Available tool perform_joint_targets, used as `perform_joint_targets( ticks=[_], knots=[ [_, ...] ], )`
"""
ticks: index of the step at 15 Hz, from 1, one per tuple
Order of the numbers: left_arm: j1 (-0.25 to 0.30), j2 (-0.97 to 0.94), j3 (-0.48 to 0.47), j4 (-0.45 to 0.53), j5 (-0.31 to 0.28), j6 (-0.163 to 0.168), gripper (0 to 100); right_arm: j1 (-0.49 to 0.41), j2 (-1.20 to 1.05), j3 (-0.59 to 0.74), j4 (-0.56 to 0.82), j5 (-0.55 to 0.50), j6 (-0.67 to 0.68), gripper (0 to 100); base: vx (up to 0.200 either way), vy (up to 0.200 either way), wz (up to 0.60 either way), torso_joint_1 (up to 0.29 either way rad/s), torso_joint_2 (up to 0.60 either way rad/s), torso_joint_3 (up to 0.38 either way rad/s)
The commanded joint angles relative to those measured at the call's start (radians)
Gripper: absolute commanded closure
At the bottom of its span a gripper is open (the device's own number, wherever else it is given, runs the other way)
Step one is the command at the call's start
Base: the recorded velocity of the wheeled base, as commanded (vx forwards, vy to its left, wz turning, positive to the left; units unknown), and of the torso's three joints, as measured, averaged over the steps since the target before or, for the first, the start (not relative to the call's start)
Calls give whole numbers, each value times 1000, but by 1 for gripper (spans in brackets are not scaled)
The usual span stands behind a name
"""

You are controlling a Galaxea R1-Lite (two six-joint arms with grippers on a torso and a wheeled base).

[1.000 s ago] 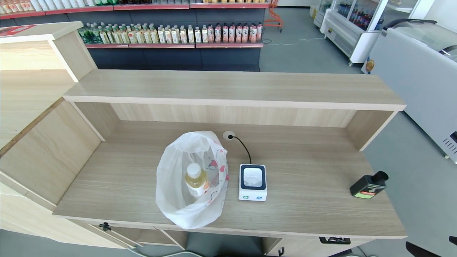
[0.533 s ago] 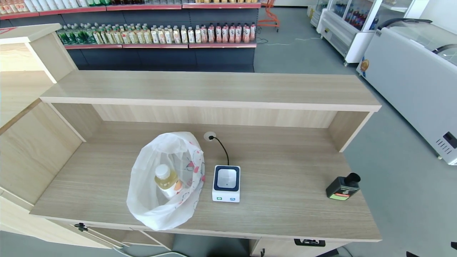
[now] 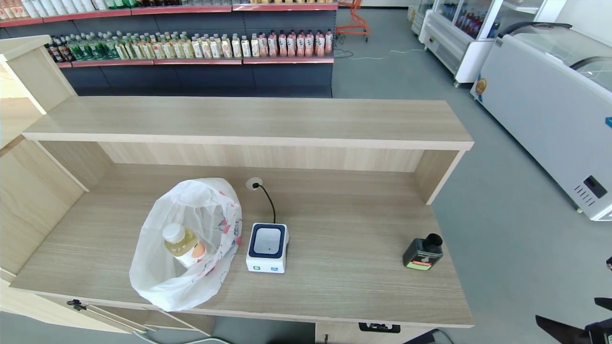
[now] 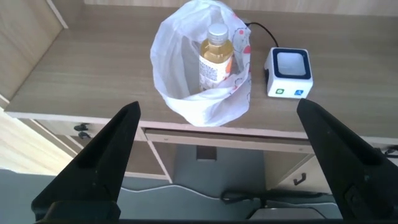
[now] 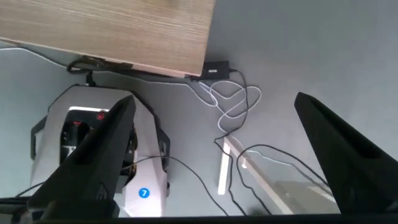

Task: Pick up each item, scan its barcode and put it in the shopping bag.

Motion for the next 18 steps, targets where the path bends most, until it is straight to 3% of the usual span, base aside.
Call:
perform_joint_targets(
  ticks=[1, 6, 12, 16, 18],
  knots=[
    [-1, 0, 0, 0, 0, 0, 0, -3, 223, -102, -49, -23, -118, 0, 0, 0, 0, 0, 0, 0],
    [-1, 0, 0, 0, 0, 0, 0, -9, 490, -188, -213, -23, -273, 0, 0, 0, 0, 0, 0, 0],
    [-1, 0, 0, 0, 0, 0, 0, 17, 639, -193, -236, 1, -279, 0, 0, 0, 0, 0, 0, 0],
    [-1, 0, 0, 0, 0, 0, 0, 32, 778, -207, -392, 75, -279, 0, 0, 0, 0, 0, 0, 0],
    [-1, 0, 0, 0, 0, 0, 0, 40, 817, -231, -405, 87, -279, 0, 0, 0, 0, 0, 0, 0]
  ],
)
